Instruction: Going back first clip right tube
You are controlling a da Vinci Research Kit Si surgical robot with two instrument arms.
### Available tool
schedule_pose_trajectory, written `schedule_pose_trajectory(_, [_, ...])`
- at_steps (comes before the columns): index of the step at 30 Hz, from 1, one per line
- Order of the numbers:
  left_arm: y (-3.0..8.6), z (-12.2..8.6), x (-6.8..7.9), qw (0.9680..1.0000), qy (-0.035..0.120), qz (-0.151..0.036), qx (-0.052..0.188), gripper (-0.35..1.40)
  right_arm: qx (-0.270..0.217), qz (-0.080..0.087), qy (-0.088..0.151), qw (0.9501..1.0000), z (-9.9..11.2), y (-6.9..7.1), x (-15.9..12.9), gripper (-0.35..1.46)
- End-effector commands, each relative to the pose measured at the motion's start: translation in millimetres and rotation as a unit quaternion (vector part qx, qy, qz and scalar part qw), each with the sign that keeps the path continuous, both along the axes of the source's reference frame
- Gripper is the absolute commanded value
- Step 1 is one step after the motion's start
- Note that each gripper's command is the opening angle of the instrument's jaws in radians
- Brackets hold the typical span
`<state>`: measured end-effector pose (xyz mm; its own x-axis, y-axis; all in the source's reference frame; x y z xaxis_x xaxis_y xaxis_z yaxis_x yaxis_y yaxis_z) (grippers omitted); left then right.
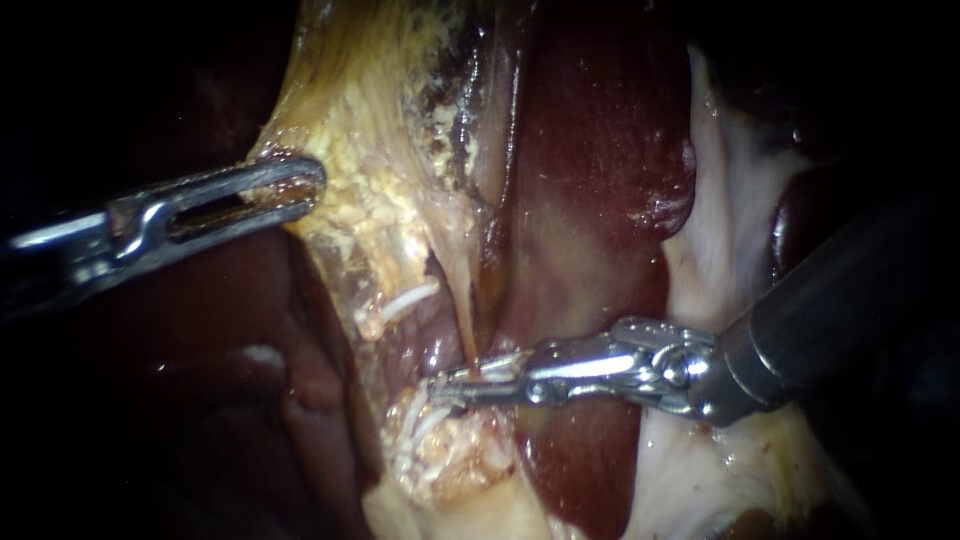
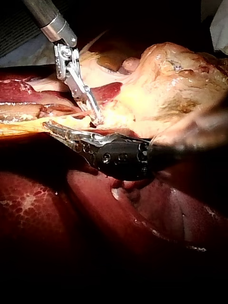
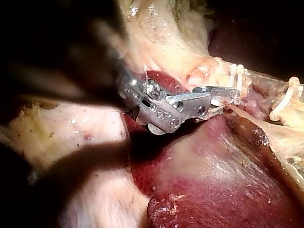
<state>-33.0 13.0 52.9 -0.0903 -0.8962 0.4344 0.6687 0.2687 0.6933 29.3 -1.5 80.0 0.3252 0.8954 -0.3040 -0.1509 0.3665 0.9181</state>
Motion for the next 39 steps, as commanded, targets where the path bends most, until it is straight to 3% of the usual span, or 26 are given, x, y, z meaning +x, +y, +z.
schedule_pose_trajectory(1, [0.0, 0.0, 0.0, 1.0, 0.0, 0.0, 0.0, -0.35, 0.0, 0.0, 0.0, 1.0, 0.0, 0.0, 0.0, -0.35])
schedule_pose_trajectory(6, [0.1, 0.1, 0.1, 1.0, 0.0, 0.0, 0.0, -0.35, 0.0, 0.0, 0.0, 1.0, -0.1, 0.0, 0.2, -0.35])
schedule_pose_trajectory(9, [0.1, 0.3, 0.2, 1.0, 0.0, 0.0, 0.0, -0.35, -0.003, 0.002, 0.001, 1.0, -0.1, 0.0, 0.8, 0.3])
schedule_pose_trajectory(11, [0.2, 0.4, 0.3, 1.0, 0.0, 0.001, 0.0, -0.35, -0.021, 0.0, 0.009, 0.9997, 0.0, 0.1, 1.3, 0.5])
schedule_pose_trajectory(13, [0.3, 0.6, 0.4, 1.0, 0.001, 0.0, 0.0, -0.35, -0.042, -0.003, 0.02, 0.9989, 0.0, 0.1, 1.7, 0.56])
schedule_pose_trajectory(22, [0.8, 1.5, 1.4, 1.0, 0.004, -0.003, -0.002, -0.35, -0.118, -0.008, 0.045, 0.992, -0.2, 0.5, 0.4, 0.6])
schedule_pose_trajectory(32, [0.8, 1.5, 1.4, 1.0, 0.004, -0.003, -0.001, -0.35, -0.158, -0.012, 0.053, 0.9859, -1.5, 2.8, -4.3, 0.6])
schedule_pose_trajectory(35, [0.8, 1.4, 1.5, 1.0, 0.004, -0.003, -0.001, -0.35, -0.183, -0.018, 0.063, 0.9808, -2.9, 3.7, -5.8, 0.6])
schedule_pose_trajectory(39, [0.8, 1.5, 1.5, 1.0, 0.004, -0.003, -0.001, -0.35, -0.249, -0.031, 0.075, 0.9652, -5.5, 5.5, -7.6, 0.6])
